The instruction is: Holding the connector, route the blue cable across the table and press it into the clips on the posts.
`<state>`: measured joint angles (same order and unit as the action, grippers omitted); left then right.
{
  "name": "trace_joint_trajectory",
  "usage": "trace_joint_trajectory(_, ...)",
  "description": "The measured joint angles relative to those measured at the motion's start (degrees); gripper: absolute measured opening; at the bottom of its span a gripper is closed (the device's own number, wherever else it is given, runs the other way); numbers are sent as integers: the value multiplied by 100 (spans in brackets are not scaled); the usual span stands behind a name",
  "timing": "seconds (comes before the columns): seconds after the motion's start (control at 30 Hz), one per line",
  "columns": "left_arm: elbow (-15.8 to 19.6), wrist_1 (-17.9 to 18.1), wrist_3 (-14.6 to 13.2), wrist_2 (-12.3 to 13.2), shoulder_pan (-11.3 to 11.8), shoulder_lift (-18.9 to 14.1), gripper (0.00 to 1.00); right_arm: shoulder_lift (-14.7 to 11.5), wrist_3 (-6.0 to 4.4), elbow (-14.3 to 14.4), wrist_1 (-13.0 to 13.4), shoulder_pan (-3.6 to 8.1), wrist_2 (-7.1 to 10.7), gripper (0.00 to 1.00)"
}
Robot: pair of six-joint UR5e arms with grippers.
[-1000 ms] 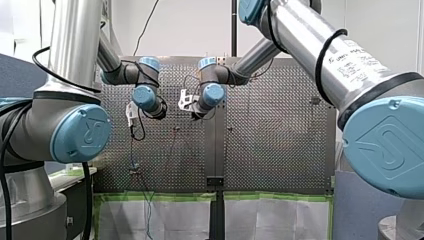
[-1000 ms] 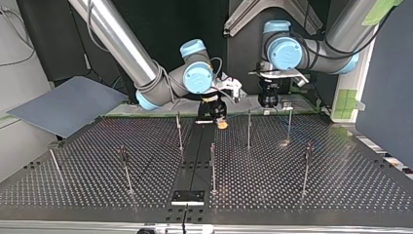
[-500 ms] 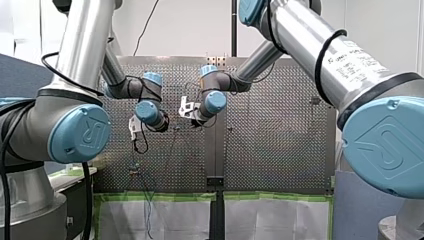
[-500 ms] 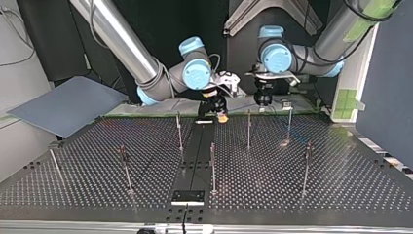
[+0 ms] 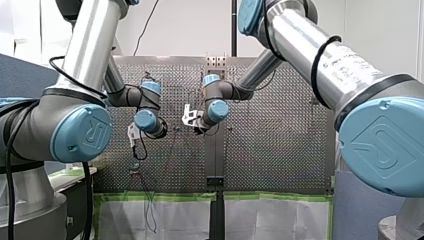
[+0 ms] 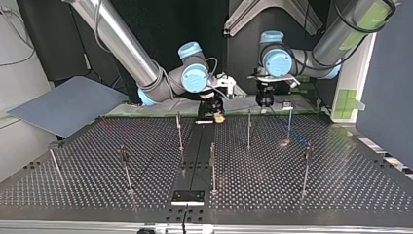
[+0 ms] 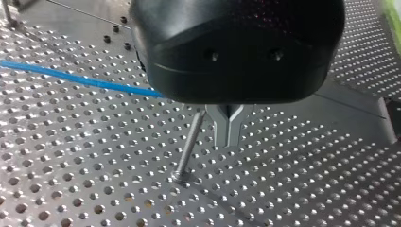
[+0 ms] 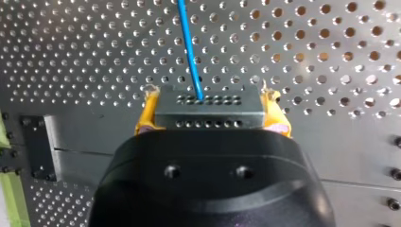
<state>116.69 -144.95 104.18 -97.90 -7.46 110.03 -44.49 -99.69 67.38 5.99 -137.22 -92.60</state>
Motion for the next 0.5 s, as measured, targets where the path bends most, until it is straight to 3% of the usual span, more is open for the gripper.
trace_joint_trajectory(0.23, -125, 122, 106, 63, 84, 87, 0, 21, -7, -6, 196, 27, 93, 0)
trace_joint_trajectory(0.5, -261, 252, 198, 160, 209, 291, 0, 23, -9, -24, 241, 143, 140, 0)
